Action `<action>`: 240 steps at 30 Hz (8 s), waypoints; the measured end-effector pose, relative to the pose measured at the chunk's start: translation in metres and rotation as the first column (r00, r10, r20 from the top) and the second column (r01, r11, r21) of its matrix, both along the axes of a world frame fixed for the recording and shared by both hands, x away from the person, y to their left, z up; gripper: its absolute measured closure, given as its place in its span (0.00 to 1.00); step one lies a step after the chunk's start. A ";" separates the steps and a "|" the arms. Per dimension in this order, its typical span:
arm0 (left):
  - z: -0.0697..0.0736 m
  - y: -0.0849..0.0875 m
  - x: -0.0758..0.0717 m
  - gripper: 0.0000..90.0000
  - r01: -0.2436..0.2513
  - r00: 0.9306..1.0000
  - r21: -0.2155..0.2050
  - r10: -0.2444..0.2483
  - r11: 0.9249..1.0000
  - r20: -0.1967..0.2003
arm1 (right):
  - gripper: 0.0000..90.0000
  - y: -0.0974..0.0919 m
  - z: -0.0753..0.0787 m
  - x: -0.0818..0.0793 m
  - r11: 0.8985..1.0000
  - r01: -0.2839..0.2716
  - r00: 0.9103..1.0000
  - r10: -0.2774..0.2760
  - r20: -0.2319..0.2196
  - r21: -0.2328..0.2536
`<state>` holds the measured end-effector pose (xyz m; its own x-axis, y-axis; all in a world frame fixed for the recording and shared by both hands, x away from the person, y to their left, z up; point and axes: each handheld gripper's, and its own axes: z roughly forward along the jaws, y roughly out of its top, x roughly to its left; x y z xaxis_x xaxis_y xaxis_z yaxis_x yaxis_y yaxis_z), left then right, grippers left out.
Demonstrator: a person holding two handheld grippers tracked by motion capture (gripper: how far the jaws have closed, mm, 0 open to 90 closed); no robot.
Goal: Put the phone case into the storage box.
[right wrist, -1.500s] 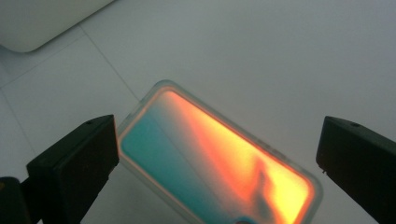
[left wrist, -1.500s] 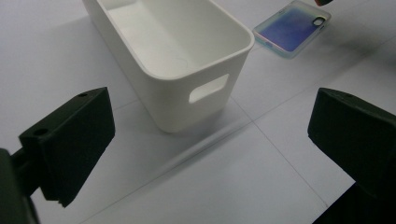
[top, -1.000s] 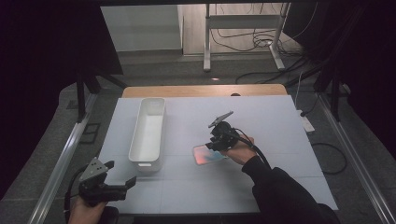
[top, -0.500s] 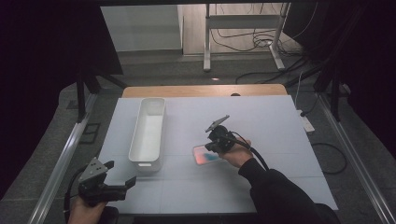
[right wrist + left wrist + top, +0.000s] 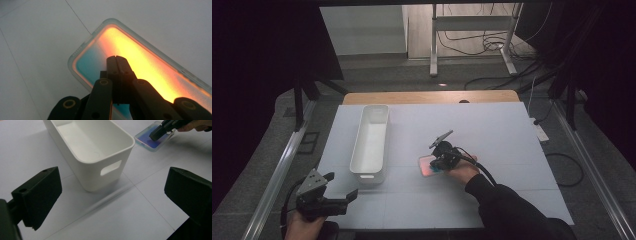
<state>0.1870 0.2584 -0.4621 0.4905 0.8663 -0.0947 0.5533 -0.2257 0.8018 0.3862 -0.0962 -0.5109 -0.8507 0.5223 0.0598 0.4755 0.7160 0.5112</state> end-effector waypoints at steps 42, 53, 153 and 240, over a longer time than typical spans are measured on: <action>0.000 0.001 0.001 0.02 -0.010 1.000 -0.009 0.009 1.000 -0.007 | 0.99 -0.027 0.003 -0.037 0.998 -0.060 0.996 0.059 -0.061 -0.023; 0.000 0.001 0.001 0.03 -0.008 1.000 -0.007 0.008 1.000 -0.008 | 0.99 -0.051 0.007 -0.046 0.998 -0.038 0.998 0.035 -0.045 -0.056; 0.000 -0.001 0.002 0.03 0.000 1.000 0.007 0.001 1.000 -0.012 | 0.21 -0.102 0.001 -0.028 0.988 0.115 0.993 -0.114 0.017 -0.101; 0.033 -0.036 0.046 0.00 0.190 0.982 -0.175 -0.184 0.966 0.051 | 0.97 -0.117 0.081 -0.033 0.953 0.173 0.970 -0.209 0.127 0.249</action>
